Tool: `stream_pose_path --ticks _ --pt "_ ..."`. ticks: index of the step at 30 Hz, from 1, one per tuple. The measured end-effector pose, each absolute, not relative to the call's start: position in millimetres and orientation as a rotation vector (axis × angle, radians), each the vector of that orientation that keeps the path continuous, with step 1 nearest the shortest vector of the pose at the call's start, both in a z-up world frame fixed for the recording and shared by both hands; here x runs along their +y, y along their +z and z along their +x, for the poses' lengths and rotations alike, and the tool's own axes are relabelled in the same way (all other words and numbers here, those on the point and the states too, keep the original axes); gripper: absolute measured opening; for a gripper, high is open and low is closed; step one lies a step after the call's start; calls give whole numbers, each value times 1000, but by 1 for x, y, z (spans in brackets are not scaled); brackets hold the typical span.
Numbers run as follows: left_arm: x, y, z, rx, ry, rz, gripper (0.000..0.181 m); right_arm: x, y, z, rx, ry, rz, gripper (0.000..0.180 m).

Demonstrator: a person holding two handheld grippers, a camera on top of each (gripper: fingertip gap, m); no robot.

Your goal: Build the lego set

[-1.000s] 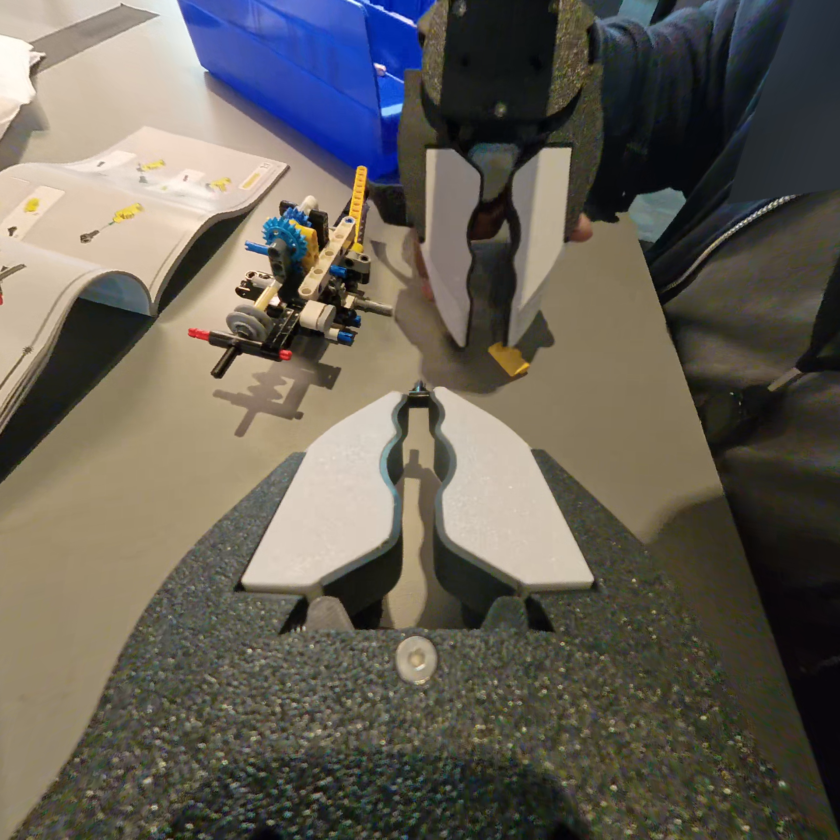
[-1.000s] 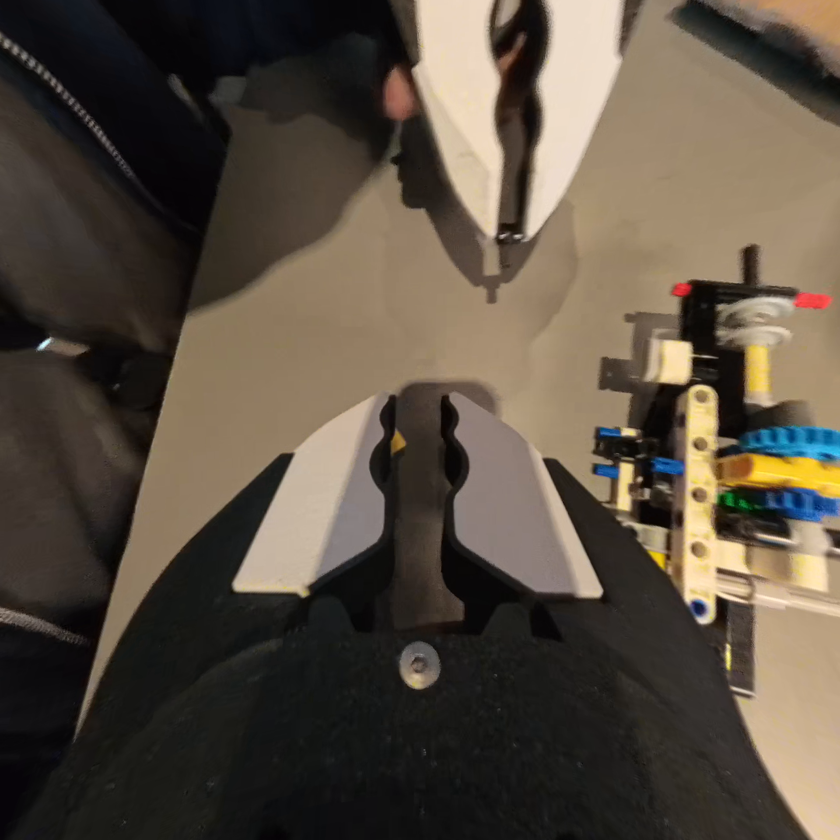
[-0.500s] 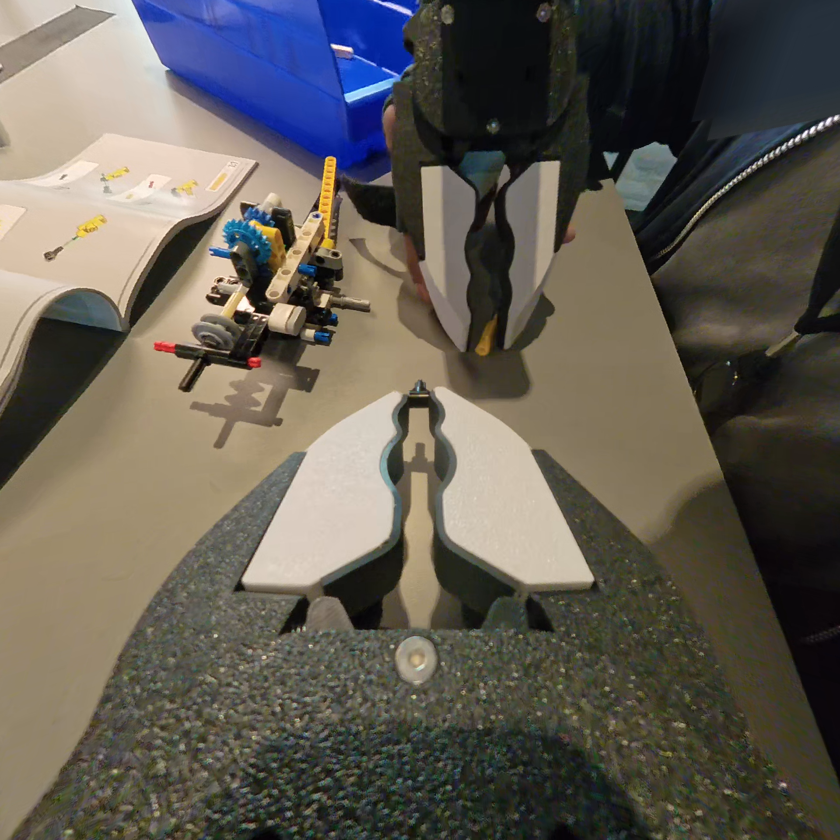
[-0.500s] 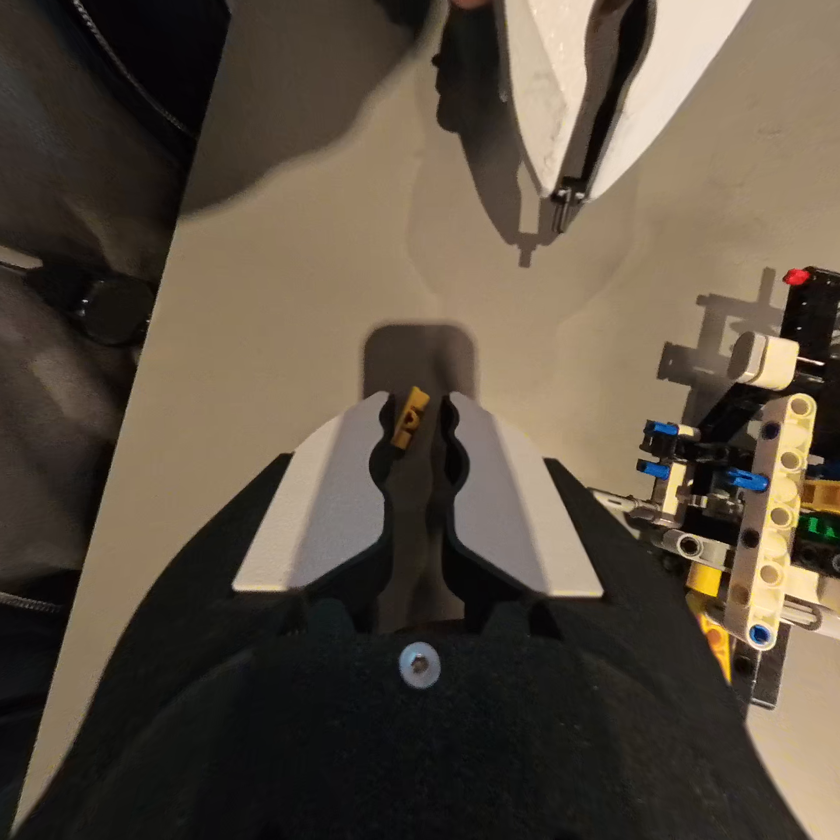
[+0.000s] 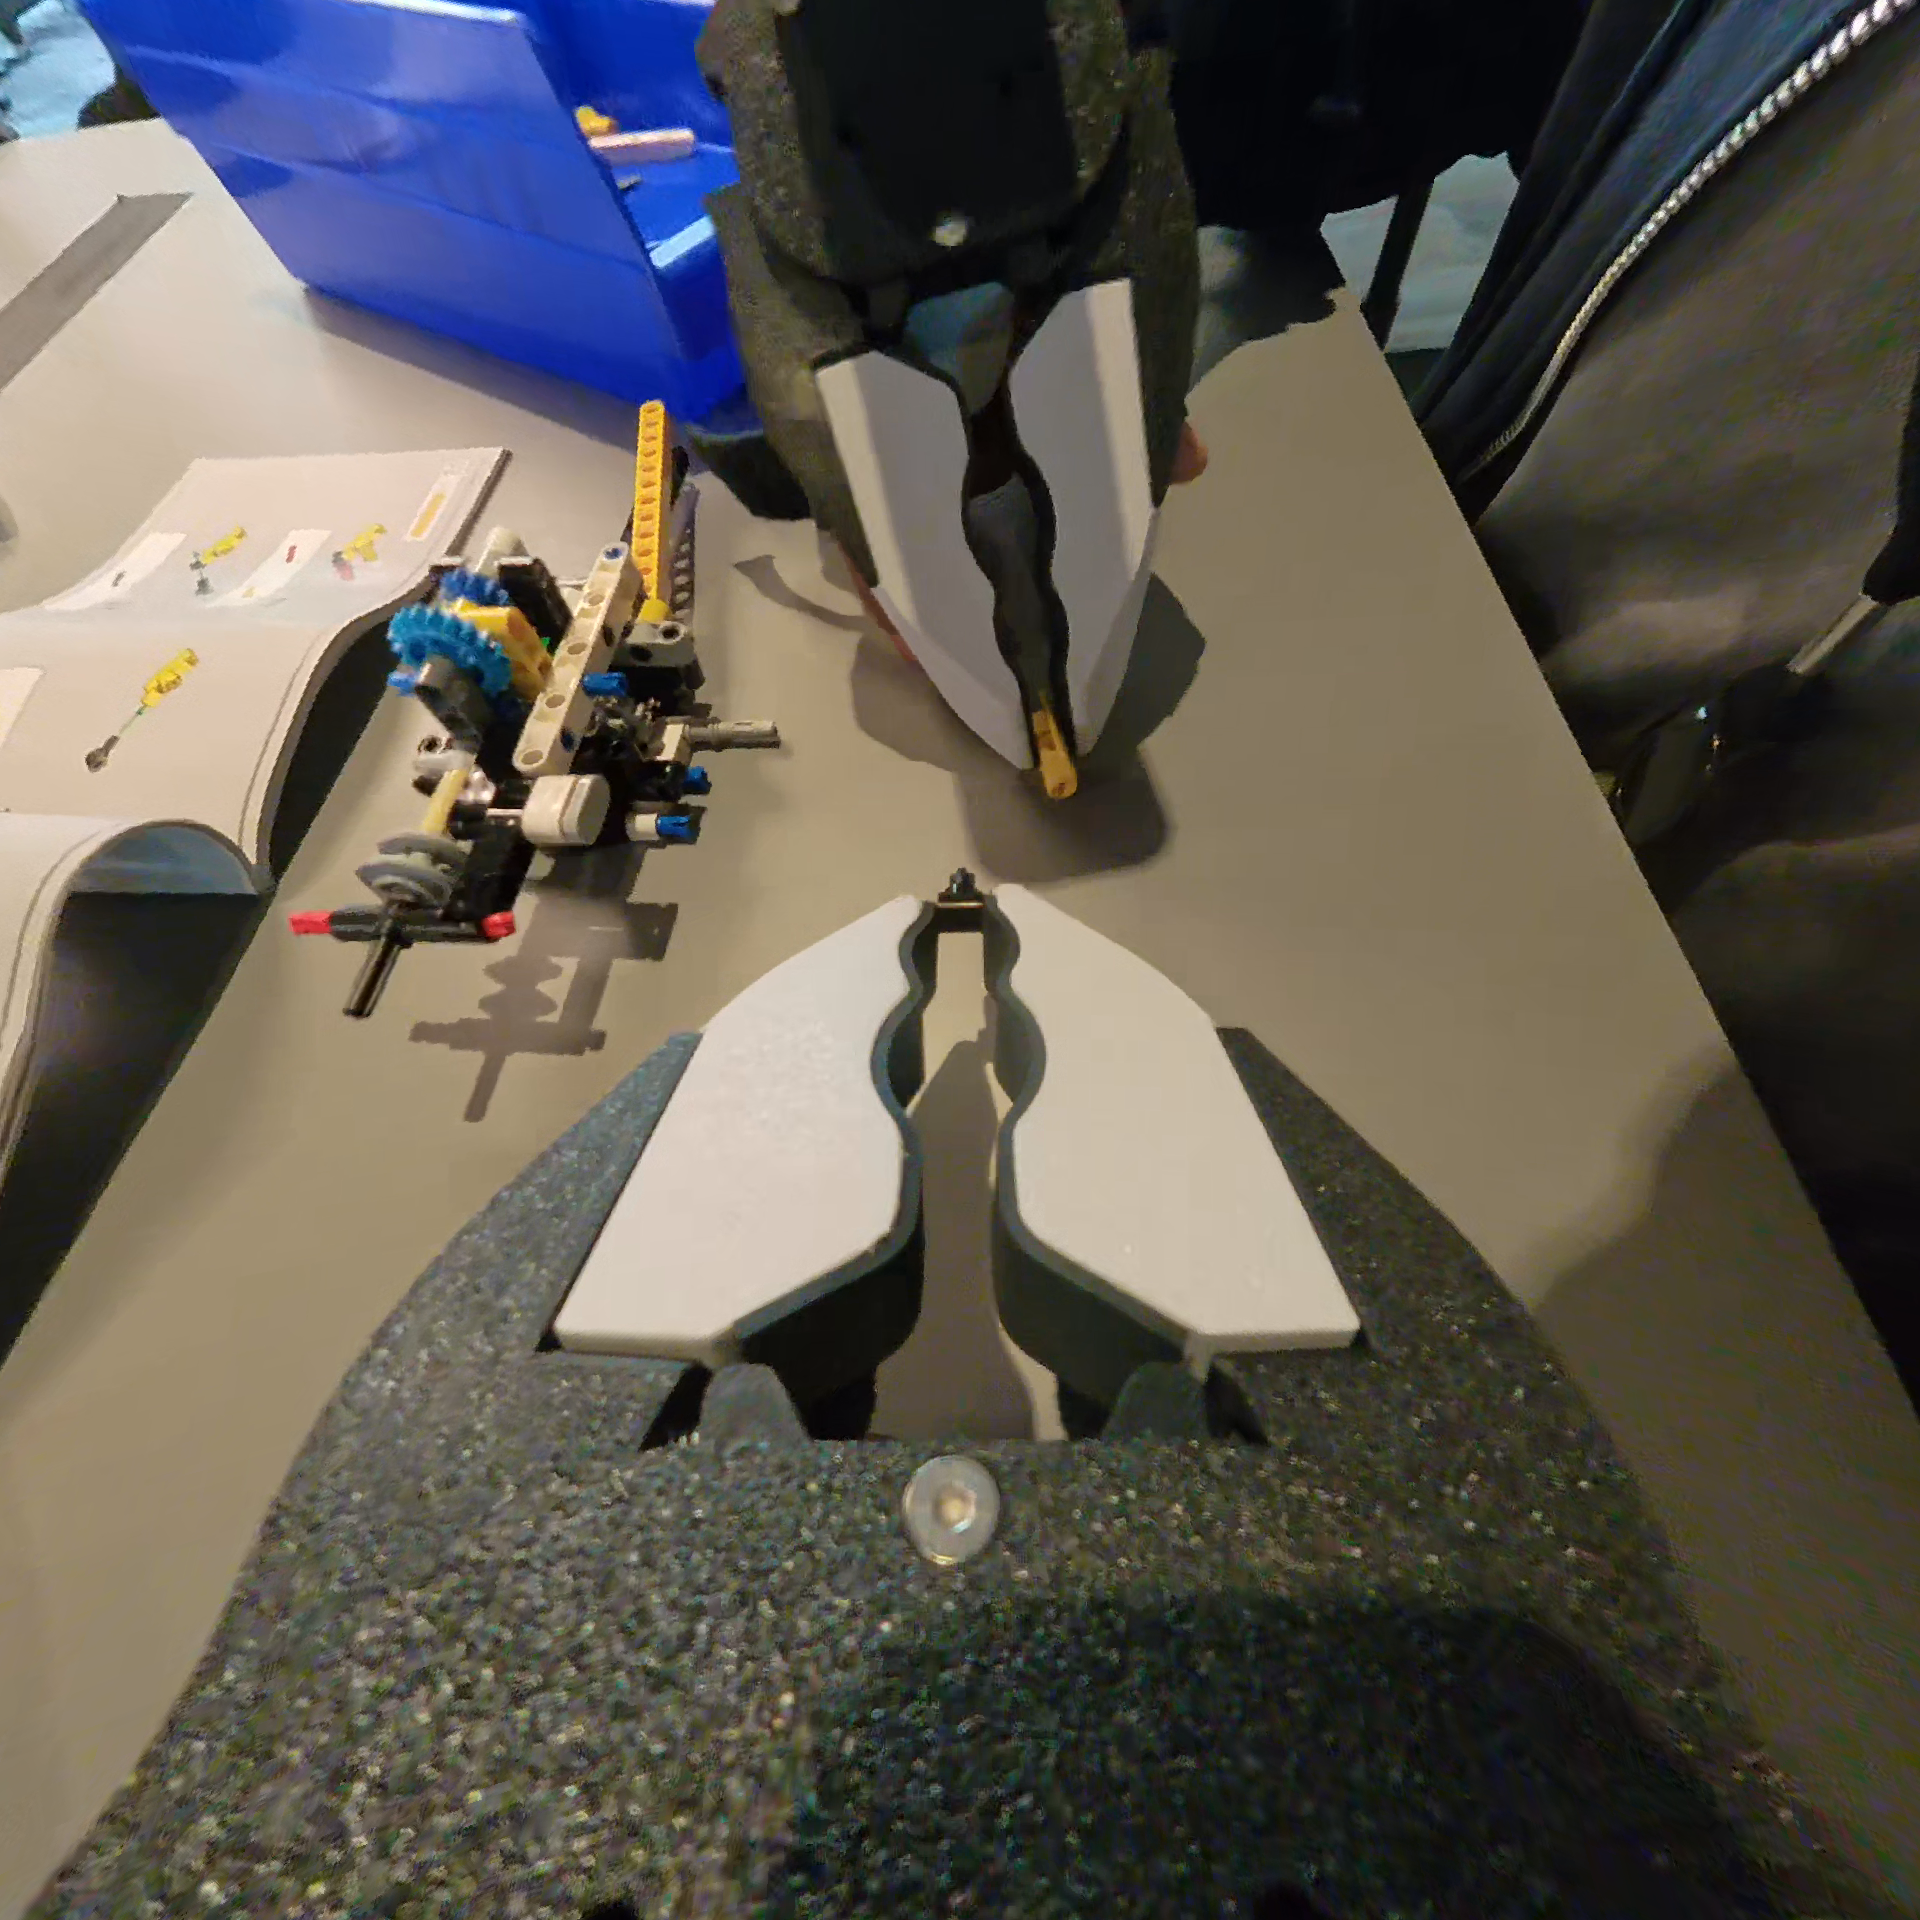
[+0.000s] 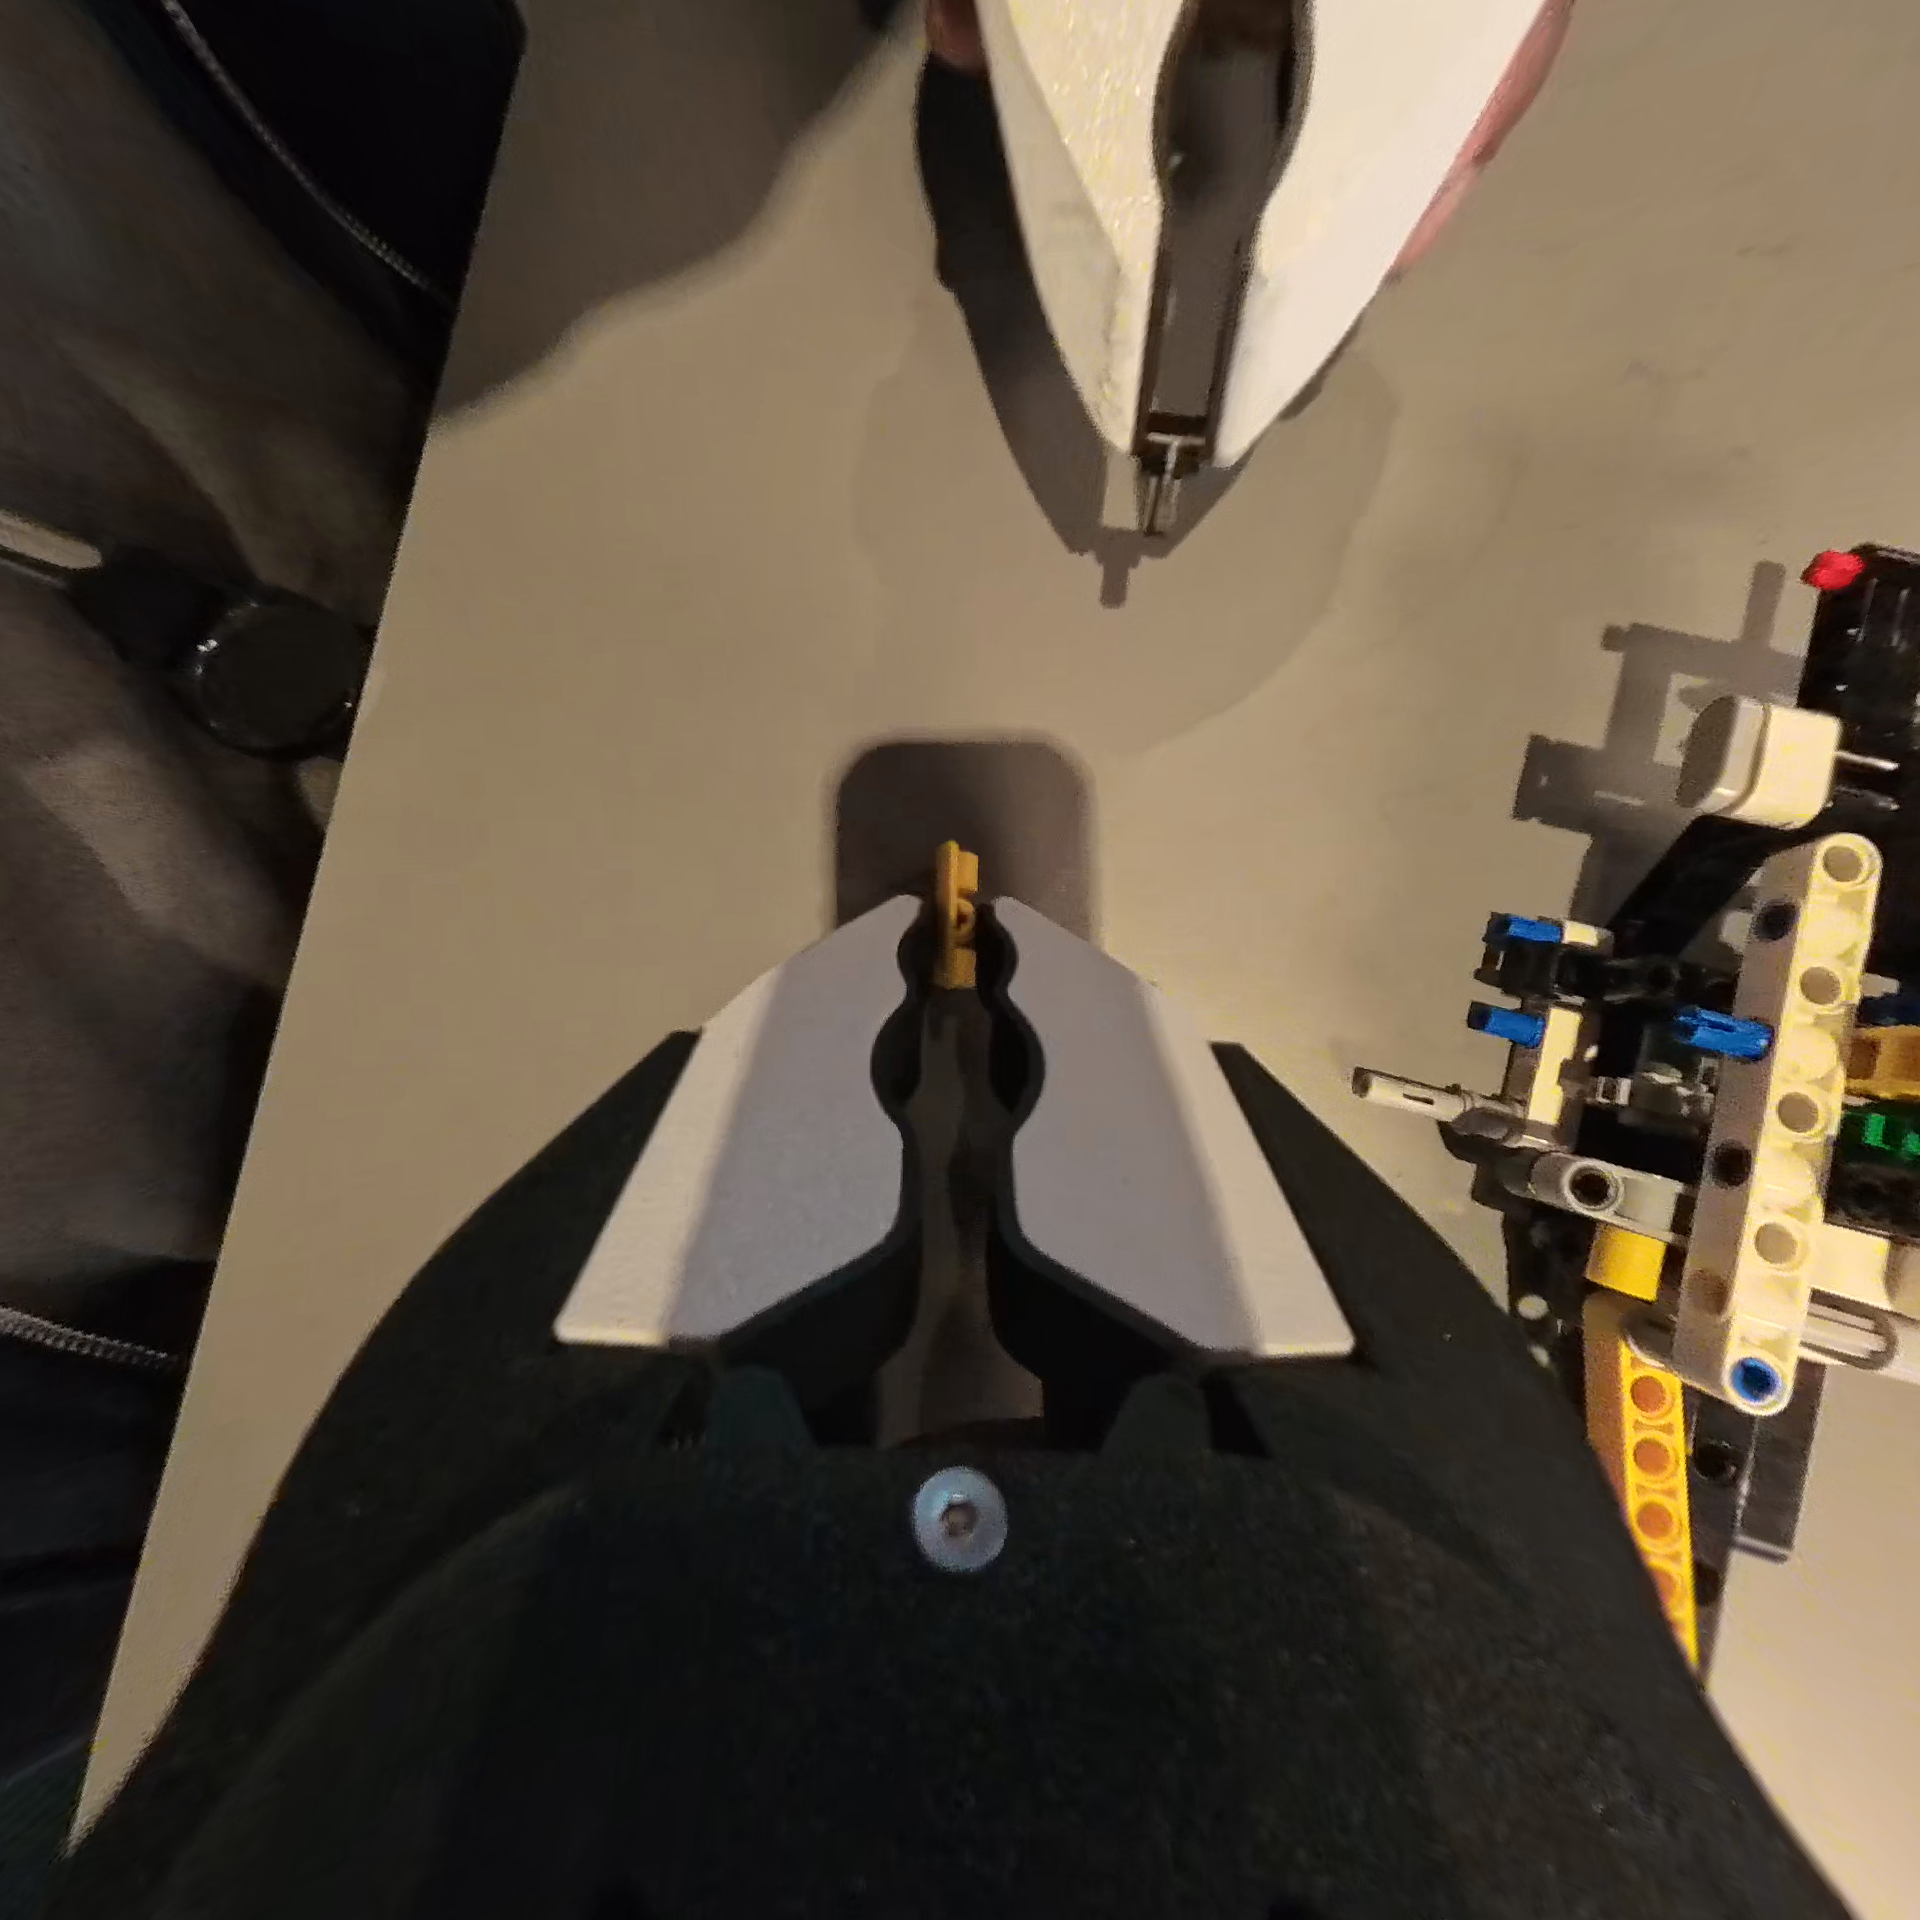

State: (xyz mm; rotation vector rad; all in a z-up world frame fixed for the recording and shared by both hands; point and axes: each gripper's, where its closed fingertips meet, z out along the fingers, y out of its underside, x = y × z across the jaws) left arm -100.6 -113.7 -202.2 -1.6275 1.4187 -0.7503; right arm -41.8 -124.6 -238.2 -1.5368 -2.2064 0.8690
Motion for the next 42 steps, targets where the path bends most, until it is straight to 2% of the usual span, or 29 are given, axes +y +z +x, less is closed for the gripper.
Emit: stream_pose_path --ticks 8,13,42 --pt "-117 -182 -86 1462 -638 -1310 8 -117 -184 -54 -1846 1516 -1507 7" --pt "-116 -176 -75 1466 -574 -1197 8 -115 -177 -52 -1778 1672 -1486 7" --pt "-117 -182 -65 1607 -329 -1075 8 -116 -189 -55 -1852 1680 -1624 7"
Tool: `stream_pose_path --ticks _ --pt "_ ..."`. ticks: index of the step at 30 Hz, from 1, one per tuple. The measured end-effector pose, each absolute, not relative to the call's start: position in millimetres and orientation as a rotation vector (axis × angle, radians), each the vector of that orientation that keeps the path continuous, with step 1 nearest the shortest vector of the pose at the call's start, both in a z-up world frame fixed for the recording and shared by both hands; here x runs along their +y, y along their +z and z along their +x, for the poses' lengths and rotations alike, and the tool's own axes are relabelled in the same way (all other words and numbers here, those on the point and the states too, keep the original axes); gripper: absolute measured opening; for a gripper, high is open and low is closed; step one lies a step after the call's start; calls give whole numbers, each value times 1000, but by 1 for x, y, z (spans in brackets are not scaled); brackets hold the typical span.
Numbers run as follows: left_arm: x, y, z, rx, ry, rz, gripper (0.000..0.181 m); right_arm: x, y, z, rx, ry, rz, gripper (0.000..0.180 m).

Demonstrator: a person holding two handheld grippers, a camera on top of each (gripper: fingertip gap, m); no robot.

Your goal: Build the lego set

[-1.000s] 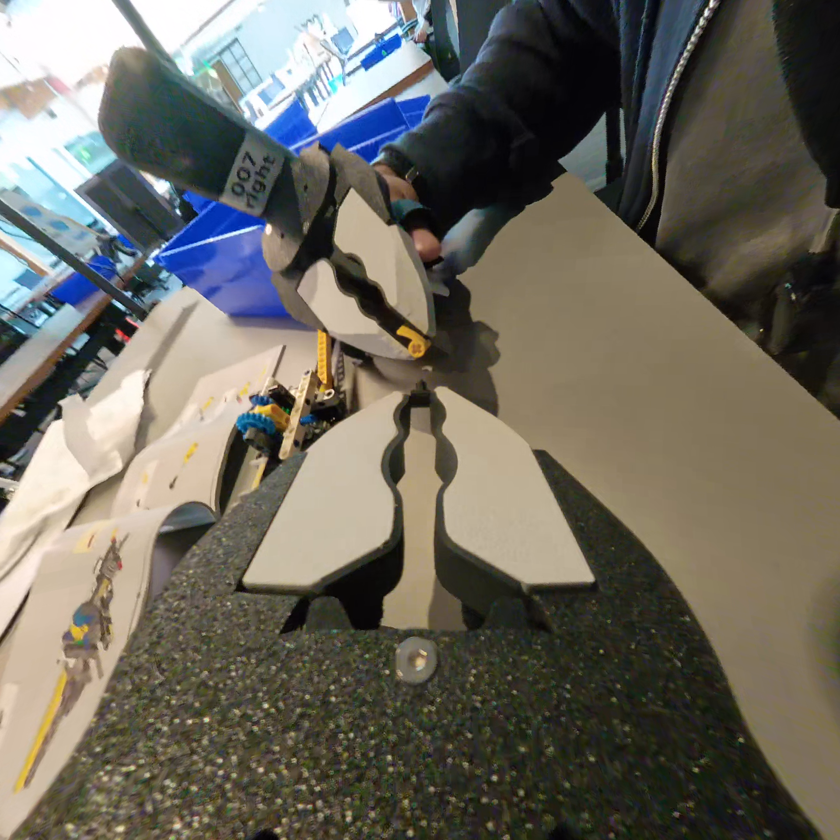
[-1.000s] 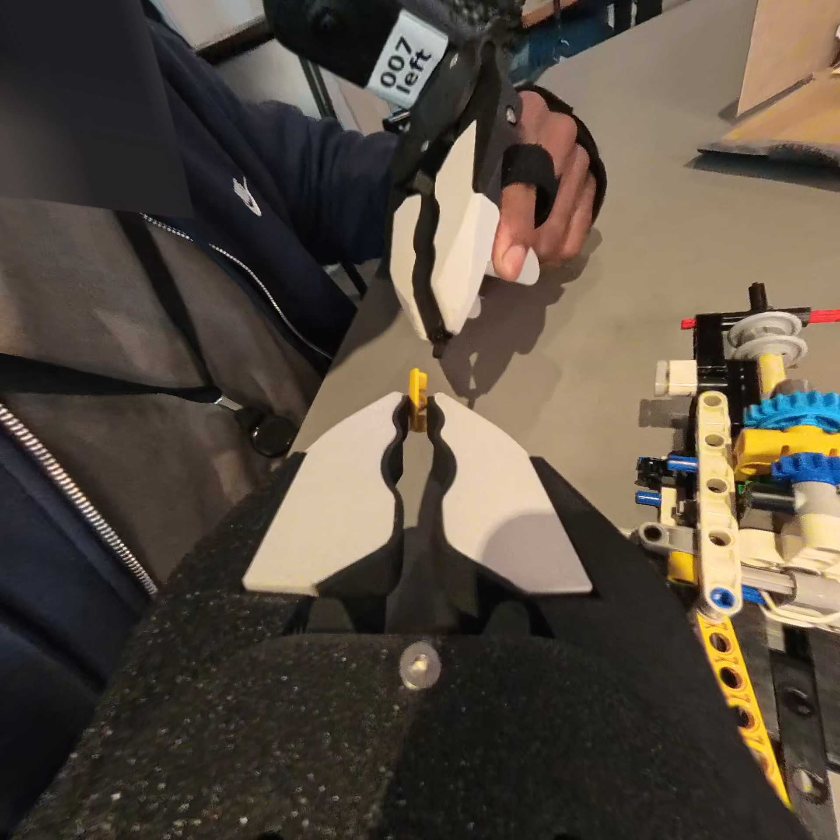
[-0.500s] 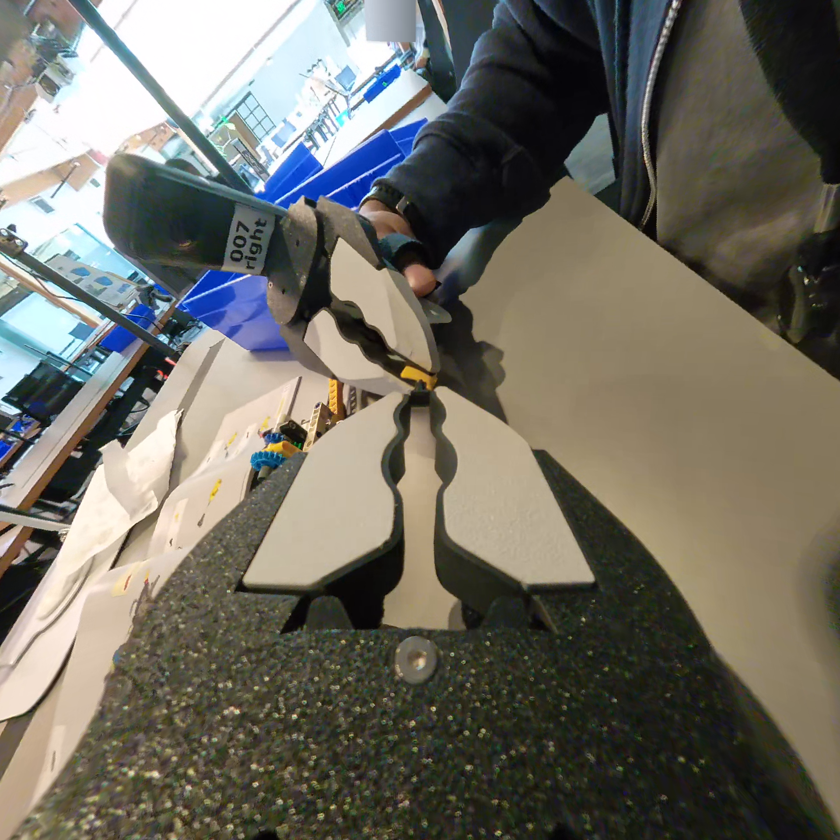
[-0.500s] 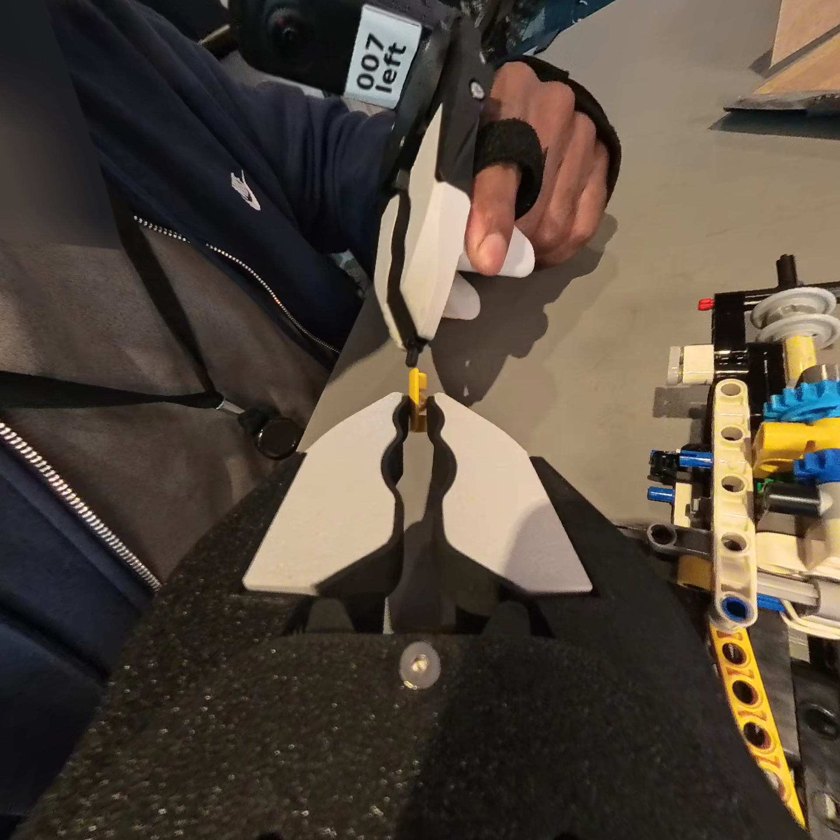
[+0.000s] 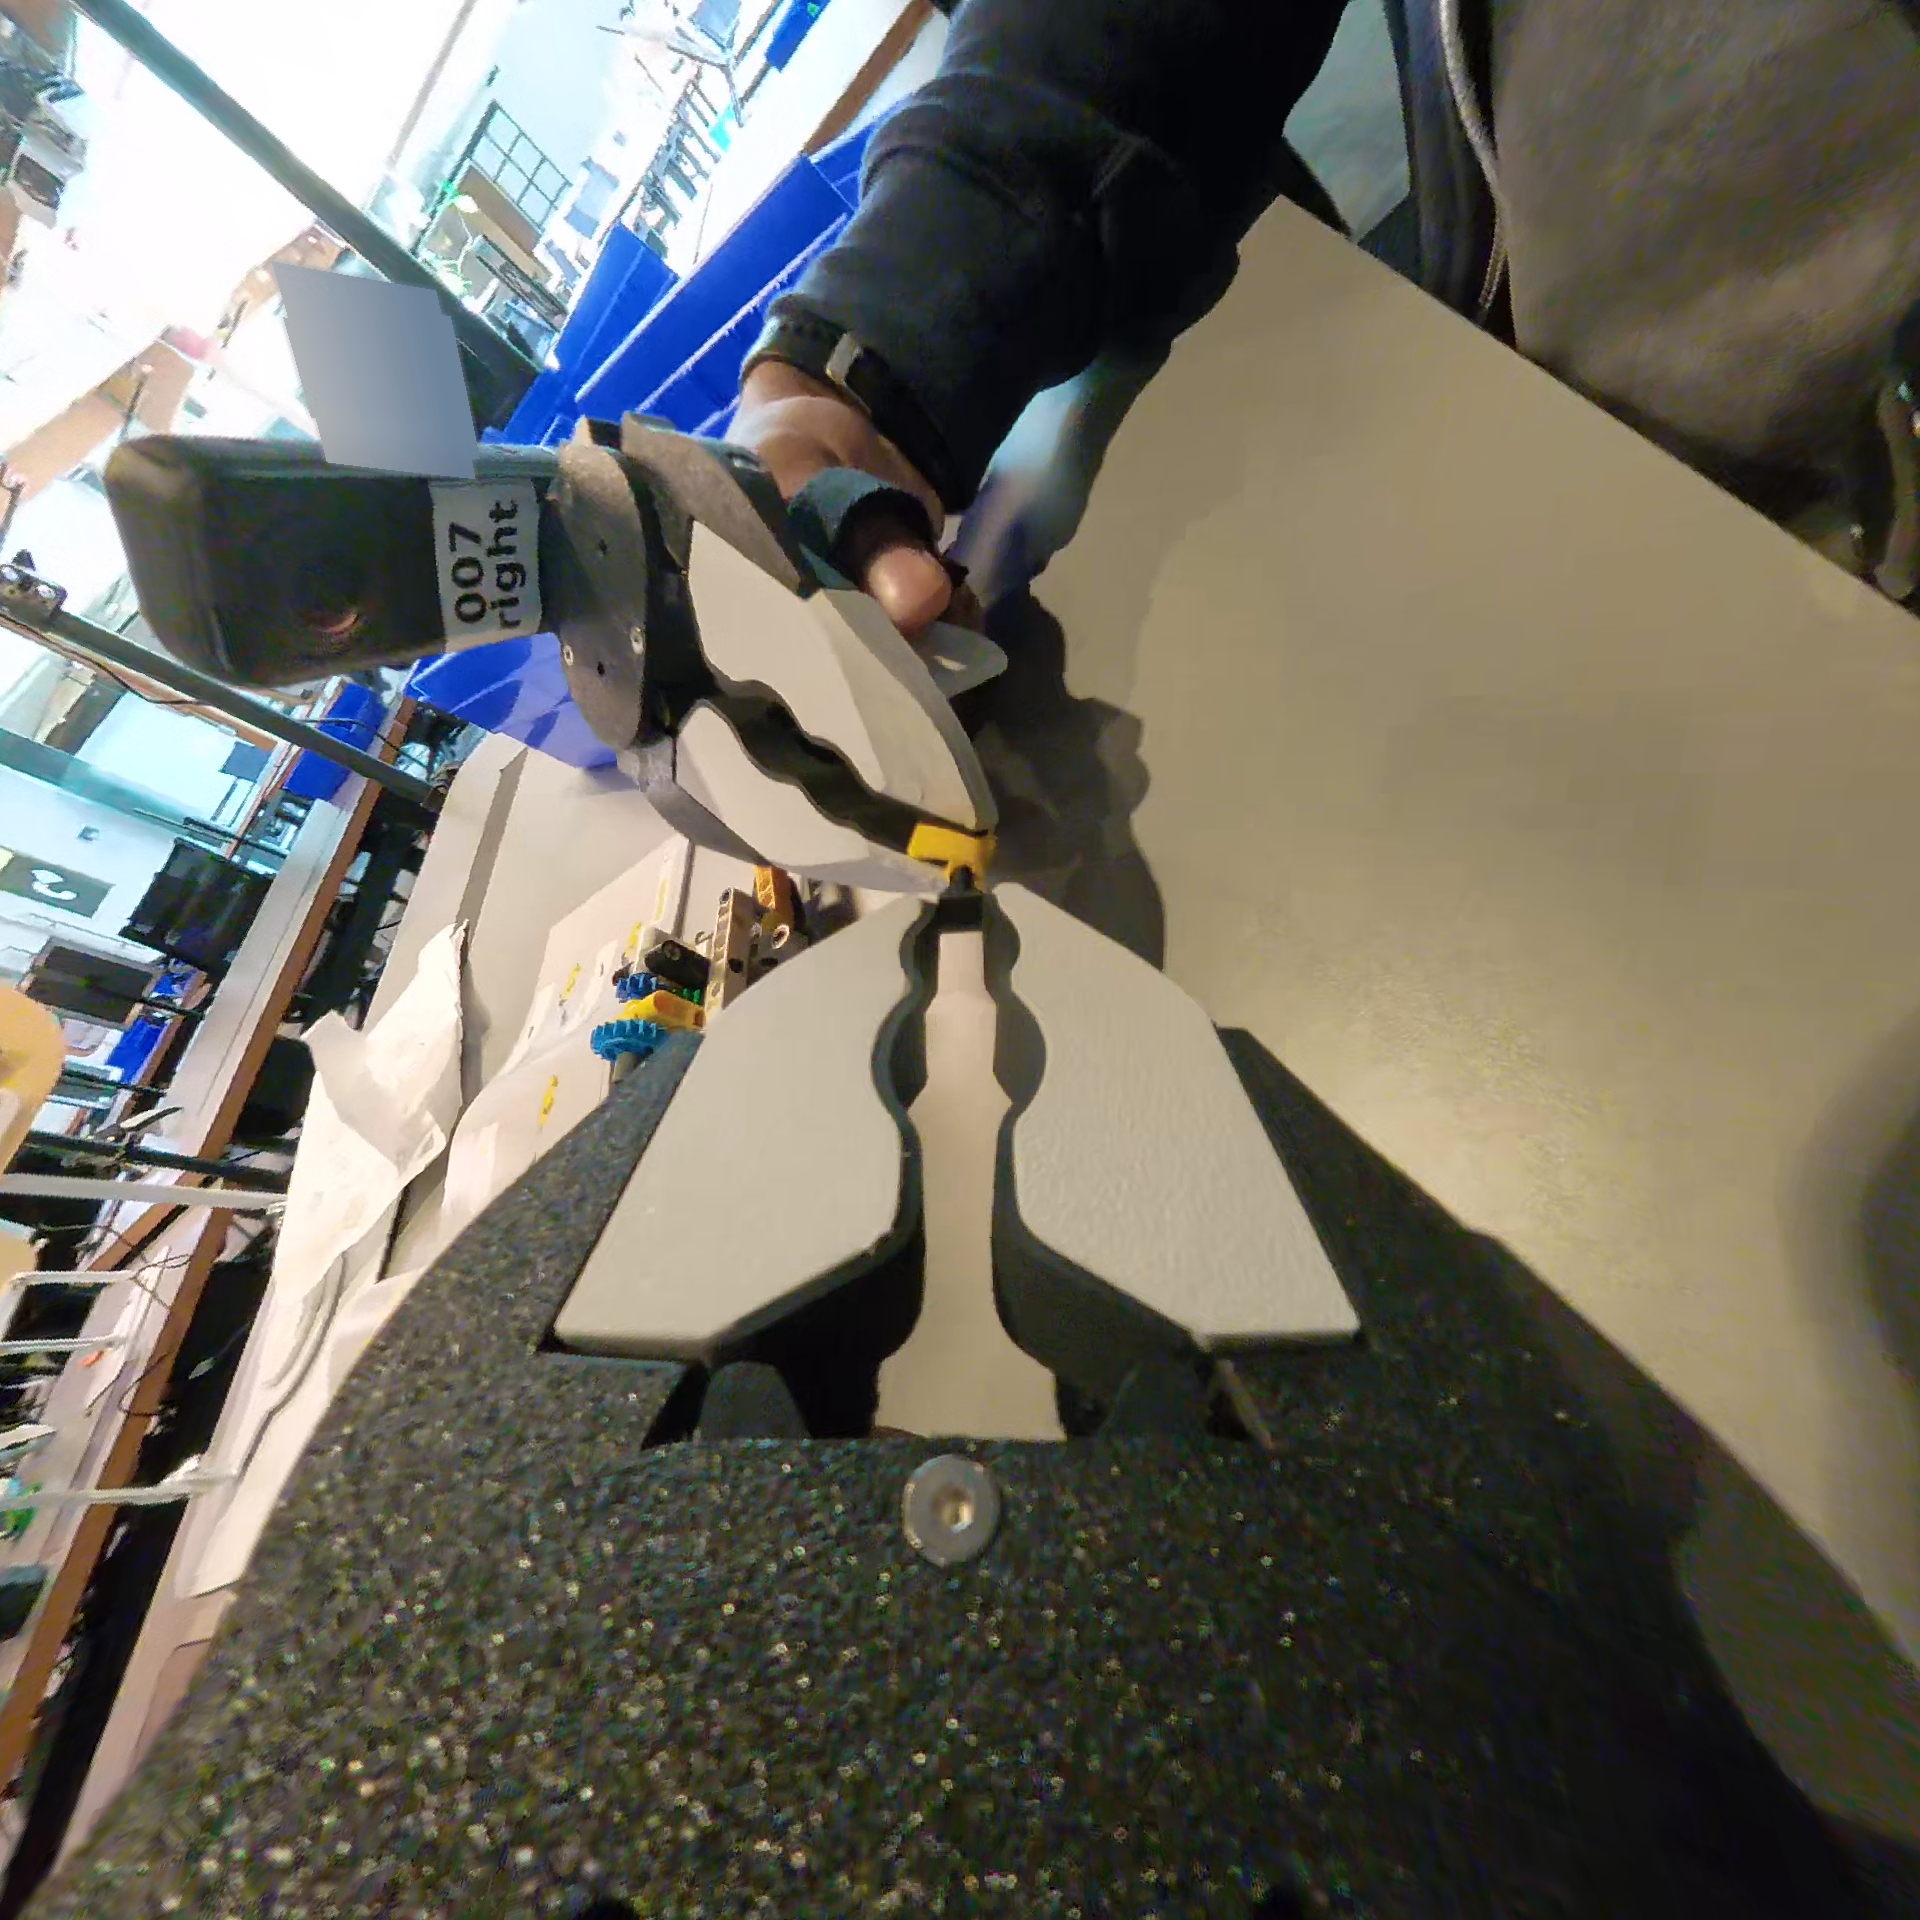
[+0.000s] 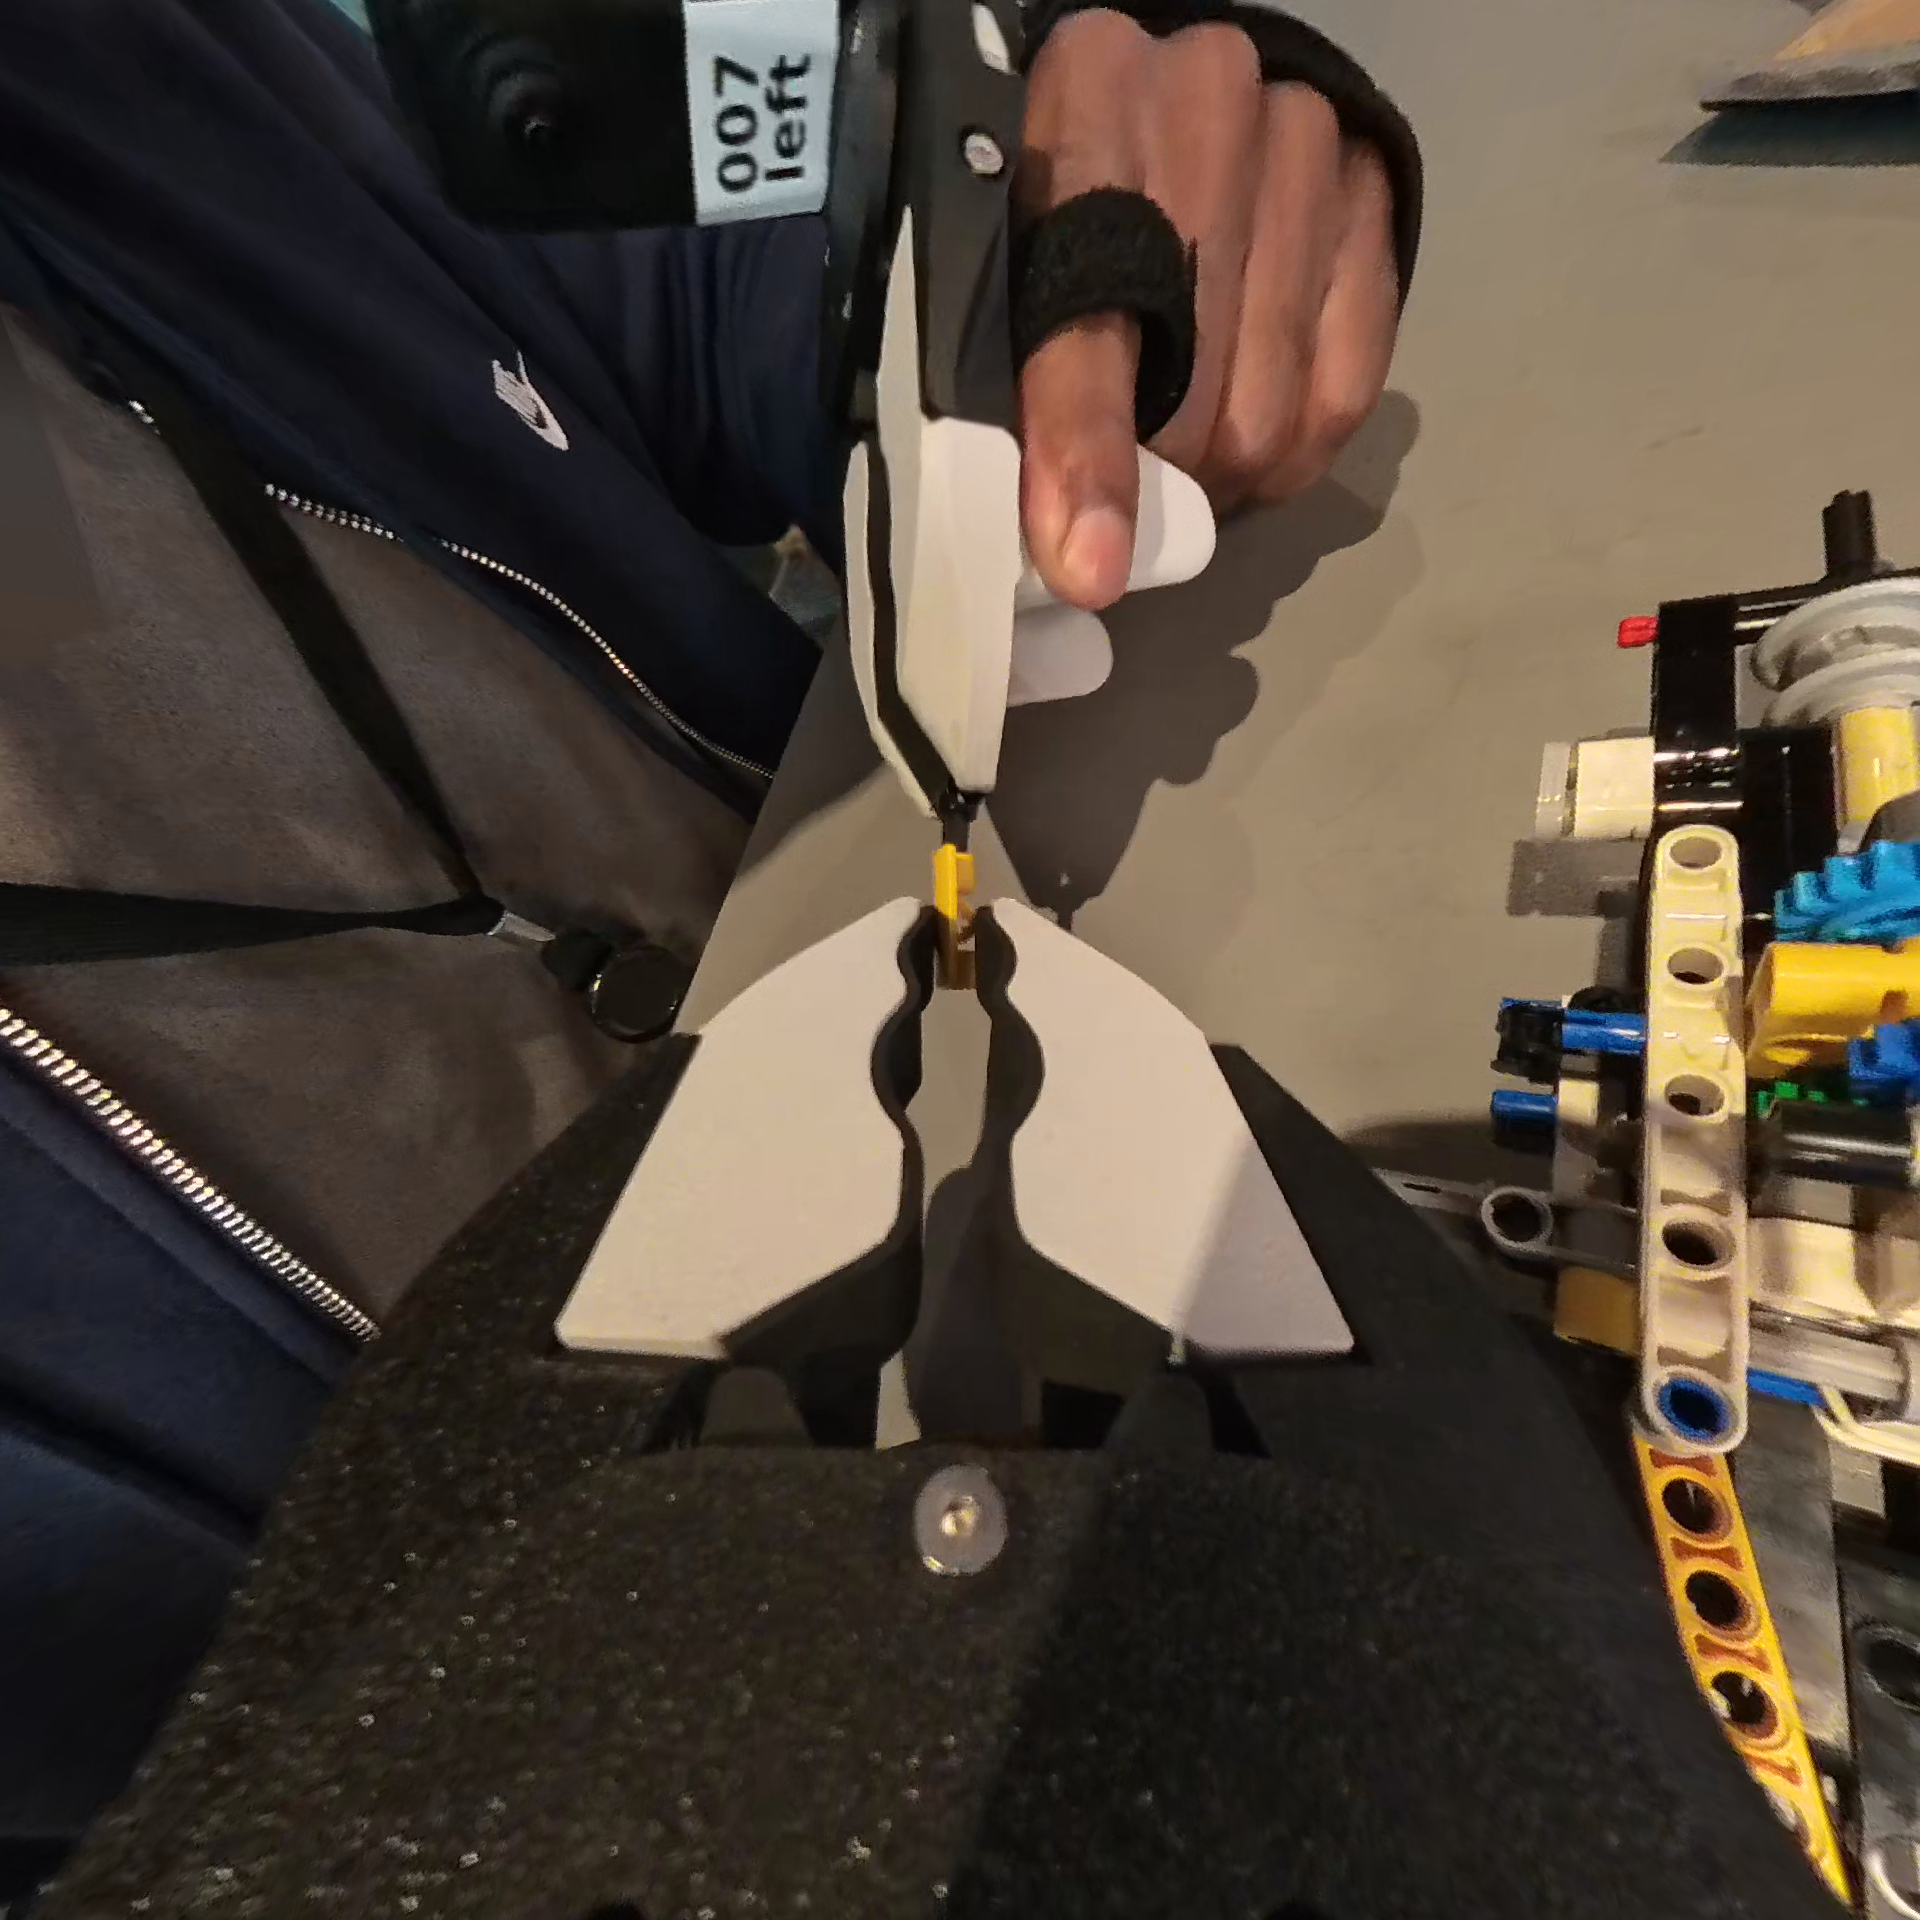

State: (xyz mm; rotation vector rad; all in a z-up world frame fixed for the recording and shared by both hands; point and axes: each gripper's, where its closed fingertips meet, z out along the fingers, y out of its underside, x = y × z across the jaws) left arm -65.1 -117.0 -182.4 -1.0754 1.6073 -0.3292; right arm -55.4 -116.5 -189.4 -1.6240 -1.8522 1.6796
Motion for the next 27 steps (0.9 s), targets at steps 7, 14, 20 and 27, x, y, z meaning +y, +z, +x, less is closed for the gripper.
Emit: stream_pose_path --ticks 7,14,20,27 --pt "-119 -189 -66 1698 -221 -1043 8 -118 -198 -57 -1892 1643 -1689 7" --pt "-124 -192 -64 1748 -199 -993 8 -121 -202 -56 -1939 1625 -1694 7" --pt "-130 -191 -61 1736 -263 -958 8 -127 -200 -53 -1984 1647 -1644 7" --pt "-135 -192 -57 1741 -294 -926 8 -131 -199 -50 -2010 1658 -1618 7"
